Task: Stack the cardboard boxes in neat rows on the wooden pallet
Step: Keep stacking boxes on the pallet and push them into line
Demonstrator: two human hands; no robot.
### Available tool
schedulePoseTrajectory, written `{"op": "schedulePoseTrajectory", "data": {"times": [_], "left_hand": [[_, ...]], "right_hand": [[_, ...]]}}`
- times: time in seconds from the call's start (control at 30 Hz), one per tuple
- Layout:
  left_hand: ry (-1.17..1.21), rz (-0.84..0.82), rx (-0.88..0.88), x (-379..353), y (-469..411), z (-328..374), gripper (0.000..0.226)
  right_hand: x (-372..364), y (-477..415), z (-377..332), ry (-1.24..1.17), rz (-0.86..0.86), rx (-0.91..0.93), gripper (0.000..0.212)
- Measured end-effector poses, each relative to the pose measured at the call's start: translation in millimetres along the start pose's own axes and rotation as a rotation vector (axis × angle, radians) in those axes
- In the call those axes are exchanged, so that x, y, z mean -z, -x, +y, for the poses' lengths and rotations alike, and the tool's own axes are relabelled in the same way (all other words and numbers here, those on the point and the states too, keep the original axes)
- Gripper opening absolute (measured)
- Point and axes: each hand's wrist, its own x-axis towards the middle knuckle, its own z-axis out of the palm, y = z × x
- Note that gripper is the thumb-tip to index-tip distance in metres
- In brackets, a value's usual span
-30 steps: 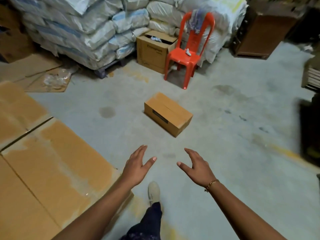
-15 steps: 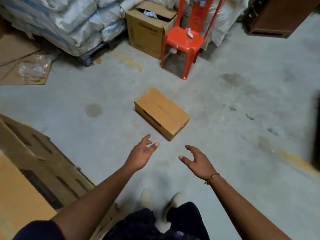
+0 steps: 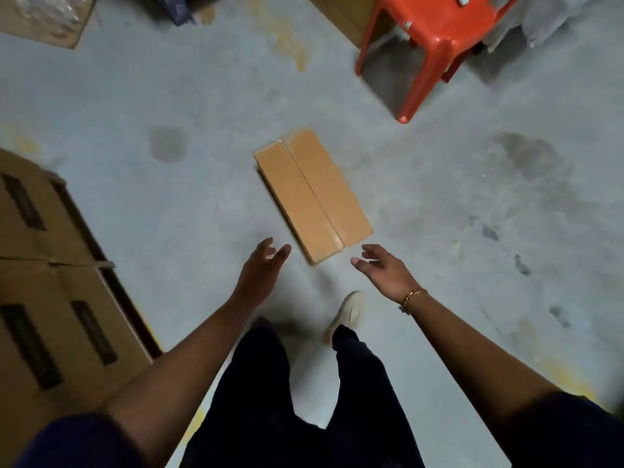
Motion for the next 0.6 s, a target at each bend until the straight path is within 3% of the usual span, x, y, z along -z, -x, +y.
{"op": "schedulePoseTrajectory", "data": {"times": [0.23,0.37,0.43,0.53,0.6], "left_hand": [[0.200,0.085,0.224,-94.4,-120.1,-9.2,0.076],[0.276,0.145,0.312,-146.5,-221.9,-46.1,0.096],[0.329,0.189,0.346,-172.7,-277.2,-68.4,0.088],[0.418,0.272,0.434,-212.6,-352.0,-109.2,0.070],[0.469,0.328,0.470,-235.2,-391.1,-138.1,0.062]], "right_hand": [[39.7,-174.9,40.2,0.005,-0.060,-0.097,0.053],[26.2,-292.6,79.6,0.022,-0.049,-0.121,0.058],[14.7,-353.6,102.2,0.043,-0.039,-0.129,0.070],[-3.5,-433.4,134.7,0.078,-0.025,-0.139,0.116],[-14.7,-476.3,156.7,0.082,-0.039,-0.143,0.126]]}}
